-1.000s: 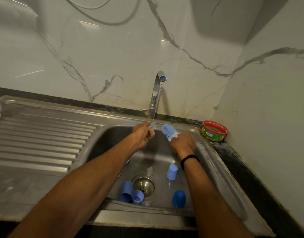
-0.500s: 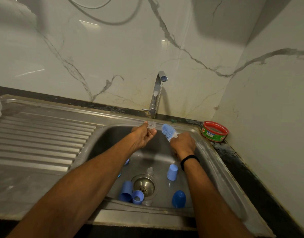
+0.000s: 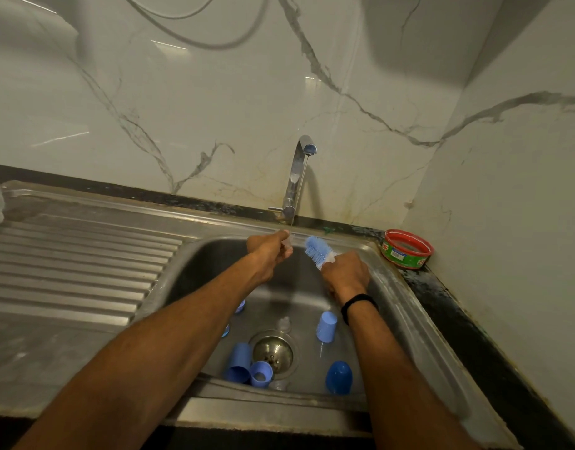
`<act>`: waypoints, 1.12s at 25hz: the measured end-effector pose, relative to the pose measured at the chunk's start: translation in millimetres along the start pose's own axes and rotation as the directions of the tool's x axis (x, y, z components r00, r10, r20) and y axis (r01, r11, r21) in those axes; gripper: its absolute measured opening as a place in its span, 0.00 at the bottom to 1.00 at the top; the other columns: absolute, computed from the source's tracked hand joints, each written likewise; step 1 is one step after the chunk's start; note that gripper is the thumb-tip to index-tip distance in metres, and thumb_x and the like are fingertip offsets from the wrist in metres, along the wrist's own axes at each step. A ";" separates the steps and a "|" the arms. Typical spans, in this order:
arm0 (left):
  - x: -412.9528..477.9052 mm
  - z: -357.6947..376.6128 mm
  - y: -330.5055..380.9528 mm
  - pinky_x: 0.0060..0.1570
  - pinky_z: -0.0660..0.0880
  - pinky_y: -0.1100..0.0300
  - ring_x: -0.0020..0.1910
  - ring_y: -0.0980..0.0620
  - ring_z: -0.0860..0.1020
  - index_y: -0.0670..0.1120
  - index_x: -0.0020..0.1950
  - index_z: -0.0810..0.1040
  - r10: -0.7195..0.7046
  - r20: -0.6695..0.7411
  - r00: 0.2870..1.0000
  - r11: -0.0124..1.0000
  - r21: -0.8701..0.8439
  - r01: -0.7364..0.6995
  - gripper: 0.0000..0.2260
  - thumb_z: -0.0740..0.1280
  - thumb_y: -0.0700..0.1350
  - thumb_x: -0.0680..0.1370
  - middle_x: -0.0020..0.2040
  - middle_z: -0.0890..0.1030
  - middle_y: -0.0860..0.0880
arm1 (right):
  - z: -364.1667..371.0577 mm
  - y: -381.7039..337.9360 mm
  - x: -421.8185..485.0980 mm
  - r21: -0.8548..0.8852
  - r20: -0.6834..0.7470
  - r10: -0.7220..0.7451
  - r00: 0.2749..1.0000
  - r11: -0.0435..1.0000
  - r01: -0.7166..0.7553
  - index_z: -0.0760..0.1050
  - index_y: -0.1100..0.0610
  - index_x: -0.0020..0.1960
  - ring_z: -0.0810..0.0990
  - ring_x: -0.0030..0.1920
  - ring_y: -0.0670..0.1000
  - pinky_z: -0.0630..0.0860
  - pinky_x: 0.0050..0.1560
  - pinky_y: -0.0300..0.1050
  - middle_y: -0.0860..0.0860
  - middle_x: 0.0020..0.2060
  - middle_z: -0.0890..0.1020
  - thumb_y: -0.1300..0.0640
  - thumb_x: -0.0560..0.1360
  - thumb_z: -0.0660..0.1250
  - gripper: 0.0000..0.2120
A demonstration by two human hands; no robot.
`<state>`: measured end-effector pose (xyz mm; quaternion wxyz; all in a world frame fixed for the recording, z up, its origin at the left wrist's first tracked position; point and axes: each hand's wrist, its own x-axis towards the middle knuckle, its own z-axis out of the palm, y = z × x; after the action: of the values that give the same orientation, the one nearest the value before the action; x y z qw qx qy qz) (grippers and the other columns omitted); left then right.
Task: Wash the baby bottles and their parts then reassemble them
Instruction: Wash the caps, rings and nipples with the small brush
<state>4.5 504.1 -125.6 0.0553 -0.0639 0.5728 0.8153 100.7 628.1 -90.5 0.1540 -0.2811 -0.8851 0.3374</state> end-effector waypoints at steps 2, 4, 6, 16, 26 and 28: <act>1.9 -3.8 -6.9 0.43 0.80 0.54 0.40 0.47 0.80 0.37 0.50 0.84 0.243 0.019 0.970 0.936 0.259 -0.240 0.07 0.71 0.41 0.79 0.40 0.83 0.43 | -0.1 0.1 -0.2 -0.004 0.006 -0.002 1.000 1.000 0.002 0.77 0.63 0.59 0.81 0.55 0.59 0.71 0.41 0.43 0.59 0.55 0.82 0.54 0.76 0.71 0.17; 0.7 -4.8 -10.4 0.49 0.80 0.59 0.45 0.51 0.81 0.40 0.53 0.85 0.400 0.053 0.915 0.842 0.374 -0.389 0.07 0.73 0.40 0.78 0.46 0.85 0.46 | -0.4 0.1 -0.4 -0.011 0.008 -0.002 1.000 1.000 0.002 0.77 0.63 0.59 0.81 0.55 0.59 0.71 0.41 0.43 0.60 0.55 0.82 0.54 0.76 0.70 0.16; -1.2 -3.3 -12.0 0.51 0.76 0.63 0.47 0.54 0.81 0.40 0.56 0.84 0.469 0.103 0.877 0.774 0.432 -0.464 0.08 0.72 0.41 0.78 0.48 0.84 0.48 | -1.4 -0.7 -1.1 -0.020 0.008 0.001 1.000 1.000 -0.001 0.77 0.63 0.59 0.81 0.55 0.59 0.71 0.41 0.43 0.60 0.55 0.81 0.55 0.76 0.70 0.17; 5.9 -14.2 -10.9 0.42 0.80 0.57 0.40 0.48 0.81 0.40 0.48 0.83 0.147 -0.013 0.989 0.824 0.555 -0.115 0.06 0.69 0.43 0.79 0.41 0.83 0.44 | -4.4 -4.9 -8.3 -0.011 0.021 0.007 1.000 1.000 -0.007 0.77 0.62 0.59 0.81 0.55 0.59 0.70 0.41 0.42 0.59 0.56 0.82 0.55 0.76 0.70 0.15; -28.9 -43.5 0.9 0.54 0.77 0.60 0.50 0.52 0.82 0.42 0.52 0.83 0.376 0.190 0.907 0.608 0.688 -0.396 0.05 0.73 0.38 0.77 0.49 0.84 0.46 | -14.7 -12.2 -39.6 -0.282 0.118 -0.055 0.991 0.955 0.087 0.76 0.63 0.64 0.78 0.61 0.58 0.74 0.57 0.48 0.59 0.62 0.79 0.55 0.81 0.62 0.16; -35.2 -54.6 6.3 0.54 0.77 0.62 0.51 0.52 0.82 0.43 0.52 0.82 0.390 0.157 0.907 0.623 0.681 -0.386 0.05 0.72 0.37 0.77 0.48 0.84 0.47 | -13.7 -14.8 -47.3 -0.323 0.175 -0.049 0.983 0.940 0.104 0.77 0.61 0.63 0.79 0.61 0.58 0.75 0.56 0.48 0.58 0.61 0.80 0.53 0.79 0.66 0.17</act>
<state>40.4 450.0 -132.2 -0.1035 0.0841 0.8375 0.5300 138.8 597.5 -74.4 0.0441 -0.2394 -0.9492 0.1995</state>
